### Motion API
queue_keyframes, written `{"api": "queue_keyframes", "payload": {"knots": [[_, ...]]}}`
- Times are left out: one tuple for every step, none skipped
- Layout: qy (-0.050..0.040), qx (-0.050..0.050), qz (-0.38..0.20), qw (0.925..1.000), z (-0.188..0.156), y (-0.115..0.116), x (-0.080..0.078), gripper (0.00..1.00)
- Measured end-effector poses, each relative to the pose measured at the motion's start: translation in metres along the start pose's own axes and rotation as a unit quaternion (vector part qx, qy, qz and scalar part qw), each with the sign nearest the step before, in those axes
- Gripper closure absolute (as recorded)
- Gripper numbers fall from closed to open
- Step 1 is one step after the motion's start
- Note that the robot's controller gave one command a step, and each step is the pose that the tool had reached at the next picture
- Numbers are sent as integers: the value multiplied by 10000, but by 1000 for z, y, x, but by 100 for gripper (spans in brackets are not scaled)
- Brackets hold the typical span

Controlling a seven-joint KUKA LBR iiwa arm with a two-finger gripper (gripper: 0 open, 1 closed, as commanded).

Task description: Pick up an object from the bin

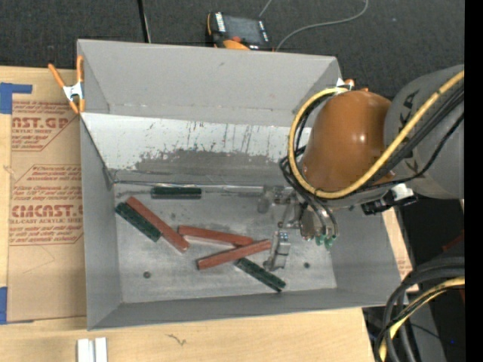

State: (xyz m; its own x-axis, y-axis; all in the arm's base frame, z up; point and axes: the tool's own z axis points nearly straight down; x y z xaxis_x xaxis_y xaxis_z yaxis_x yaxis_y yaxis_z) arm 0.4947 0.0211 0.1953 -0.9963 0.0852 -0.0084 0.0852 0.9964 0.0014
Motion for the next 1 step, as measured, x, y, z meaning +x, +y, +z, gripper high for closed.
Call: {"api": "queue_keyframes", "payload": {"knots": [[59, 0, -812, 9967, 129, 44, -38, 0]]}}
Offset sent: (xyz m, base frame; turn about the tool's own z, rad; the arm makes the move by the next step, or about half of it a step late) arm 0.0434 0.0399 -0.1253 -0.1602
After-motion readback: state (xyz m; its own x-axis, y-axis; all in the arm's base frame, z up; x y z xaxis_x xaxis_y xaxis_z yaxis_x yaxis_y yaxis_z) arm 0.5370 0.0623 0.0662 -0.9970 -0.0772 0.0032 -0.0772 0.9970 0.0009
